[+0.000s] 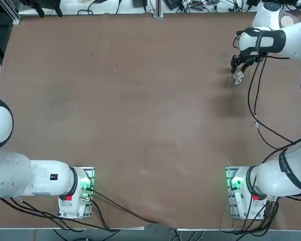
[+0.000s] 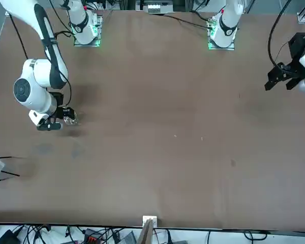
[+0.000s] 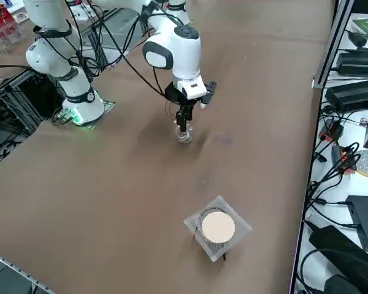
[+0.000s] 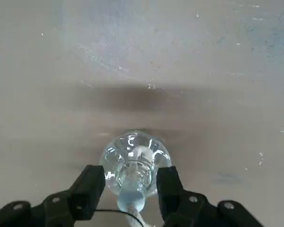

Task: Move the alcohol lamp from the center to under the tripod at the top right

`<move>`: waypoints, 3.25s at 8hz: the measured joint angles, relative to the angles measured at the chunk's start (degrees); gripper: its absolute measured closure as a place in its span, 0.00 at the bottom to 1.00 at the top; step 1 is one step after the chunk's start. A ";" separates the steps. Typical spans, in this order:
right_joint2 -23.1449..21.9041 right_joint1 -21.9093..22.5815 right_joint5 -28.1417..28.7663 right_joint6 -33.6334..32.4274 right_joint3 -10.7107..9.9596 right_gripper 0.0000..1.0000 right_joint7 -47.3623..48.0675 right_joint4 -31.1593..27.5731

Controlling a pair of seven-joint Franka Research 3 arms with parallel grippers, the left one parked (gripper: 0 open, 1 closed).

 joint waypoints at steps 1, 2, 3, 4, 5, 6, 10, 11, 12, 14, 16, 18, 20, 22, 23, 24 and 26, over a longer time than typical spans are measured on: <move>0.26 0.00 0.00 -0.14 0.00 0.34 0.00 0.00; 0.43 0.00 0.00 -0.38 0.00 0.38 0.00 0.00; 0.45 0.00 0.00 -0.62 -0.01 0.45 0.00 0.00; 0.45 -0.01 0.00 -0.80 -0.01 0.56 0.01 0.00; 0.45 -0.01 0.00 -0.84 -0.04 0.58 0.01 0.00; 0.40 -0.02 0.01 -0.88 -0.08 0.67 0.01 0.02; 0.24 -0.13 0.03 -2.41 -0.30 0.71 0.01 0.76; 0.20 -0.23 0.03 -4.03 -0.51 0.71 0.01 1.94; 0.16 -0.44 0.02 -6.37 -0.70 0.71 0.01 3.95; 0.14 -2.20 0.02 -10.17 -0.91 0.71 -0.03 9.05; 1.12 -5.84 0.02 -10.75 -1.06 0.71 -0.16 13.68; 5.21 -10.12 0.03 -10.65 -1.20 0.71 -0.14 19.64; 11.14 -15.34 0.21 -10.35 -1.26 0.71 -0.13 26.02; 17.07 -19.37 1.11 -10.12 -1.23 0.71 -0.17 32.82; 19.75 -20.18 1.37 -10.09 -1.23 0.71 -0.17 36.21; 22.34 -20.58 1.46 -10.08 -1.22 0.71 -0.17 39.53; 26.99 -21.04 1.53 -10.07 -1.20 0.71 -0.17 45.75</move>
